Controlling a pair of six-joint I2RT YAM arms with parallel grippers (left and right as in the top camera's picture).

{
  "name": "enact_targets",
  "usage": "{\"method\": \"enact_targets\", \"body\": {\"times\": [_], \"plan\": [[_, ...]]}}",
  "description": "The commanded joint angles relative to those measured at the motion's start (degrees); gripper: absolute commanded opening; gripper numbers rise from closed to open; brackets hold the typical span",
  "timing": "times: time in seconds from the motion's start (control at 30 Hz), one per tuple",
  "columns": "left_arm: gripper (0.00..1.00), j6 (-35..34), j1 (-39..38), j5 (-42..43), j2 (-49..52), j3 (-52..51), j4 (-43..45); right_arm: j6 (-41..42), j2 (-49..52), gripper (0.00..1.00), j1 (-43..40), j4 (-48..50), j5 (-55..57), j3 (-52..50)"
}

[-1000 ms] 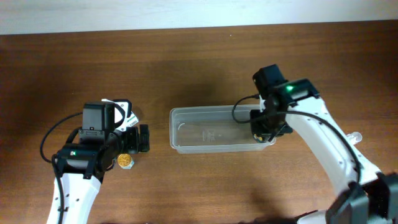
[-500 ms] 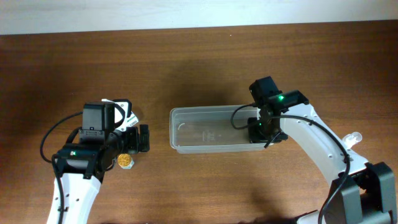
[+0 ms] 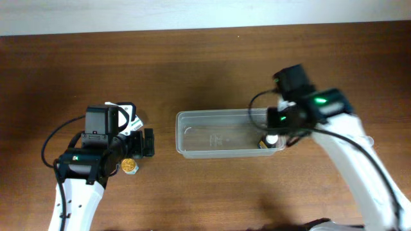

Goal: Pack container
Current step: 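Place the dark bottle into the container beside the orange tube, then grasp the white spray bottle with the right gripper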

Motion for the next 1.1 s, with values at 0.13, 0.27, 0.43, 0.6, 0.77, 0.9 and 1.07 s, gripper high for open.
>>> {"method": "enact_targets", "body": {"times": [0.13,0.27,0.43,0.6,0.77,0.9,1.07], "plan": [[0.99,-0.28,0.39,0.37,0.09,1.22,0.00,3.13,-6.36,0.65,-16.65,-2.95,4.07,5.57],[1.00,-0.28,0.39,0.37,0.09,1.22,-0.02,2.89,-4.59,0.70,-27.98,-5.73,3.91,5.40],[1.00,-0.28,0.39,0.39,0.09,1.22,-0.02,-0.15,0.44,0.72,-38.10,-6.95,2.80,5.29],[0.99,-0.28,0.39,0.39,0.09,1.22,-0.02,-1.27,6.69,0.72,-44.00,-7.34,1.88,5.29],[0.99,-0.28,0.39,0.39,0.09,1.22,-0.02,-2.51,12.55,0.72,-46.07,-7.32,0.90,5.29],[0.99,-0.28,0.39,0.37,0.09,1.22,-0.02,-2.51,16.72,0.72,-46.42,-7.23,0.87,5.27],[0.99,-0.28,0.39,0.37,0.09,1.22,-0.02,-2.95,19.89,0.72,-46.42,-7.10,0.87,5.25]]}}
